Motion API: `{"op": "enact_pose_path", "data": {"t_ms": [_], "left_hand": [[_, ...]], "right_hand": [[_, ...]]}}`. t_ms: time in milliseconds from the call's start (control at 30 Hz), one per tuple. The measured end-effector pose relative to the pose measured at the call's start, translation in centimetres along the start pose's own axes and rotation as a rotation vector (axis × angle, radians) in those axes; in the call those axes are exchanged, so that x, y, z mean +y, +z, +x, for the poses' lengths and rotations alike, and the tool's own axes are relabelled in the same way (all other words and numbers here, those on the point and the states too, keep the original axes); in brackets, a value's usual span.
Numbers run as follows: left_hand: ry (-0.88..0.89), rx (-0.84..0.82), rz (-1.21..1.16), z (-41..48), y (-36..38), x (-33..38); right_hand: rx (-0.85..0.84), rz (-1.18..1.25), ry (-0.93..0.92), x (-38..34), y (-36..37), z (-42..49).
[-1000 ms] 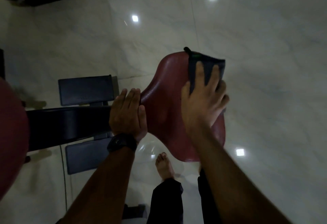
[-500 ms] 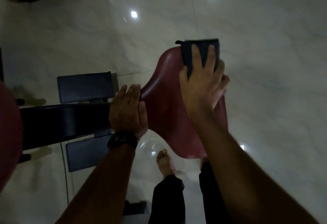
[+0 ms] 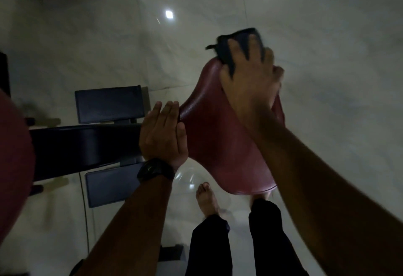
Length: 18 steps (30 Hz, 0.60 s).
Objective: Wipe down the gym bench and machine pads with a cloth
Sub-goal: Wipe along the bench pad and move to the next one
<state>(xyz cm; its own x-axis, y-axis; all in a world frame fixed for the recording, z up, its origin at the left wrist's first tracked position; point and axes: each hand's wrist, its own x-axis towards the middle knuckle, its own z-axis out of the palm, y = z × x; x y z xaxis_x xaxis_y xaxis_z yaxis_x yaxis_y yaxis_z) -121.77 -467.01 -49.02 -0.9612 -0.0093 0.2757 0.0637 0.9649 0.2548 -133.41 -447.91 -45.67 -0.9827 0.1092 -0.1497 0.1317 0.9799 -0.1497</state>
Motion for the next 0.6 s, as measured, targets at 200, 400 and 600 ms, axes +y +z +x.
{"op": "enact_pose_path", "data": {"t_ms": [200,400,600], "left_hand": [[-0.003,-0.001,-0.012,0.0,0.1,0.0],[0.019,0.031,0.011,0.0,0.2,-0.1],[0.005,0.047,0.01,-0.1,0.4,0.0]], "right_hand": [[0.028,0.039,0.103,-2.8,0.5,-9.4],[-0.077,-0.036,-0.438,-2.3,0.1,-2.1],[0.017,0.047,0.171,0.7,-0.1,-1.6]]}}
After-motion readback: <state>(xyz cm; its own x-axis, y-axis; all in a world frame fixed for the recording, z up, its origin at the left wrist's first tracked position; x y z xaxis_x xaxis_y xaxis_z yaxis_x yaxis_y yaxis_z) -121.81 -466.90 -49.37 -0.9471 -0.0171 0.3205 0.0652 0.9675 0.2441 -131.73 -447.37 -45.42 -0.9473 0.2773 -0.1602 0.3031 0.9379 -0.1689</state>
